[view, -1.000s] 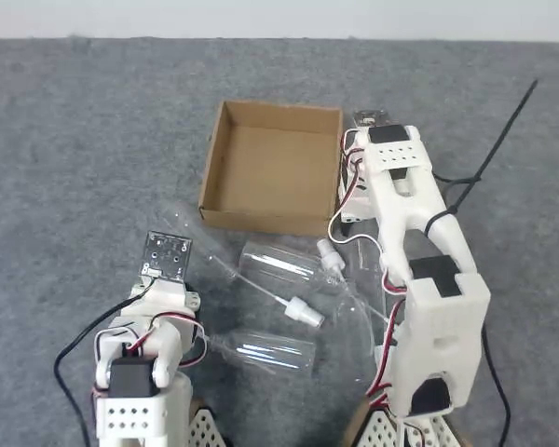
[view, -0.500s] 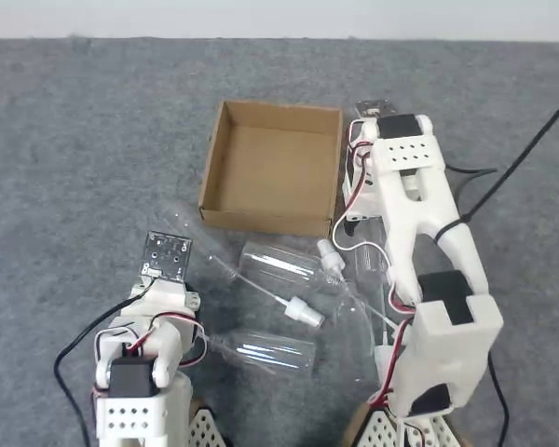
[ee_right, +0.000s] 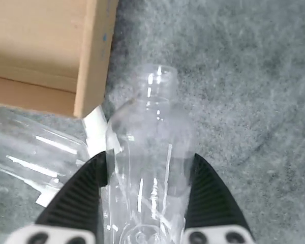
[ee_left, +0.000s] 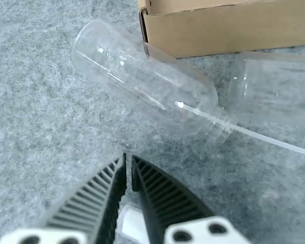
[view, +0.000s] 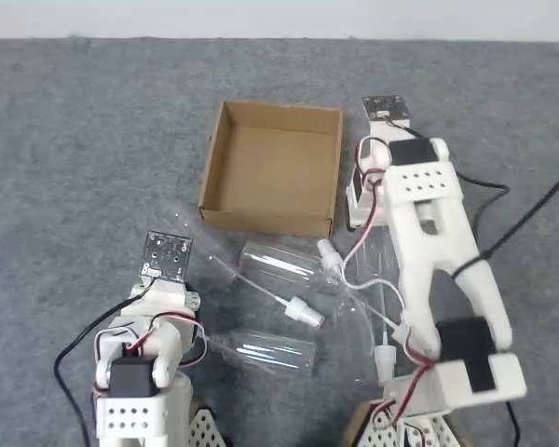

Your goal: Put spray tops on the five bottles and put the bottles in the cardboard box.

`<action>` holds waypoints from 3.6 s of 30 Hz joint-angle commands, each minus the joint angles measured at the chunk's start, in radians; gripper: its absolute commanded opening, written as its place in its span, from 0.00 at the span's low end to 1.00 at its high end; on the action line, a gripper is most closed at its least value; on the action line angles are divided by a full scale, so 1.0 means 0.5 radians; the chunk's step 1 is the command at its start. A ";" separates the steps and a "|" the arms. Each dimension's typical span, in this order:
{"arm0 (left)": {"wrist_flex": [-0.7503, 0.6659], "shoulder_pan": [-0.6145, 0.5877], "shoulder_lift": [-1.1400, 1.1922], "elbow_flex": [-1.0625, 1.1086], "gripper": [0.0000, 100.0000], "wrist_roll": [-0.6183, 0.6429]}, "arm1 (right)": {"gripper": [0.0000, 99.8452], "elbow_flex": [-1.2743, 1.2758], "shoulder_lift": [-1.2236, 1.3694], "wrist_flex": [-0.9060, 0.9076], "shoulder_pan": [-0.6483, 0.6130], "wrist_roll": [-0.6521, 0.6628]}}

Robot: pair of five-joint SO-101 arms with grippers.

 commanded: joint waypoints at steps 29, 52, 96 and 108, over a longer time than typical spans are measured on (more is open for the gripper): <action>0.006 0.000 -0.043 -0.020 0.01 -0.003 | 0.01 0.798 -1.244 -0.499 0.005 0.009; 0.058 -0.009 -0.043 -0.133 0.01 -0.012 | 0.01 1.218 -1.591 -0.891 0.008 -0.080; 0.476 -0.006 0.853 -1.435 0.01 0.580 | 0.01 1.231 -1.588 -0.919 0.020 -0.074; 0.457 -0.009 1.221 -1.471 0.15 0.807 | 0.01 1.231 -1.588 -0.919 0.020 -0.071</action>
